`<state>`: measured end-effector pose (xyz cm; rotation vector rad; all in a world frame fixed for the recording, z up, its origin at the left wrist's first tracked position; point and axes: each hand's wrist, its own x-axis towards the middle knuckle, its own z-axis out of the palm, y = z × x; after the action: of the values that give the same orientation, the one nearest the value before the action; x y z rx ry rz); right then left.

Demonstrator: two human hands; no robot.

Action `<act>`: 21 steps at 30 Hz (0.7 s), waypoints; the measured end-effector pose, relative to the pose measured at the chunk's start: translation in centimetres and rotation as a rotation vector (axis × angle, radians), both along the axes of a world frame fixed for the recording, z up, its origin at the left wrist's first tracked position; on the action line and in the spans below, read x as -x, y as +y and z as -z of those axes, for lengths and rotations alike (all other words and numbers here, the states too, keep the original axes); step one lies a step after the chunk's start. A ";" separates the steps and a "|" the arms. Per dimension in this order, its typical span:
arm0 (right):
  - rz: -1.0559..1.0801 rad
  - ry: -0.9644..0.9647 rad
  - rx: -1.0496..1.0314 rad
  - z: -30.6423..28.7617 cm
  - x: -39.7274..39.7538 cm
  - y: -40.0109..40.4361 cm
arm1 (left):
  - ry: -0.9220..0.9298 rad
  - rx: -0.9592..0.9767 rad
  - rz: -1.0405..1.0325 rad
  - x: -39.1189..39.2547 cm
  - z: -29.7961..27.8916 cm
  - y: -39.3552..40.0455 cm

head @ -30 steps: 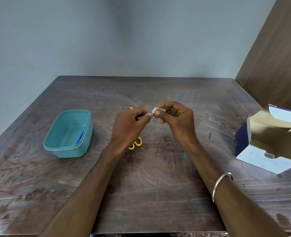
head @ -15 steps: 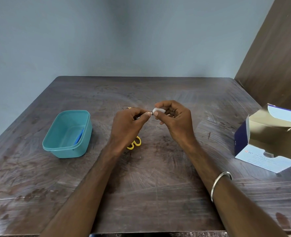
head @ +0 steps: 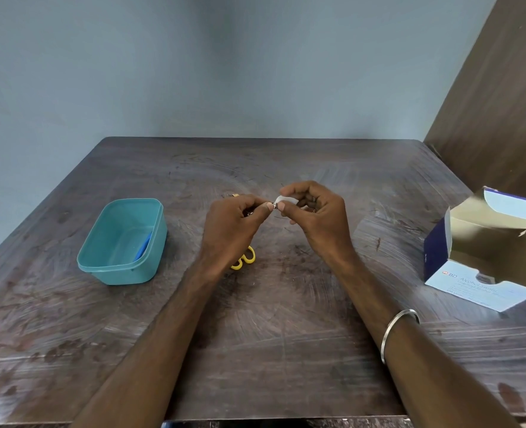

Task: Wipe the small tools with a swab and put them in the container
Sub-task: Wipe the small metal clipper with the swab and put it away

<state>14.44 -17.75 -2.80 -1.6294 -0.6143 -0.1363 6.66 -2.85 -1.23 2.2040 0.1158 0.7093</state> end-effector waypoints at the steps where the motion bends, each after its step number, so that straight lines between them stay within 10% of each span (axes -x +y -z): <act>1: -0.001 -0.001 0.001 0.0 0.0 0.0 | 0.006 0.012 0.000 0.0 0.0 0.0; 21: 0.105 0.015 -0.087 0.0 0.1 -0.2 | 0.021 0.041 -0.018 0.1 -0.1 -0.1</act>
<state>14.34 -17.93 -2.78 -1.5768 -0.5046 -0.2243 6.52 -2.98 -1.11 2.1746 0.1593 0.6879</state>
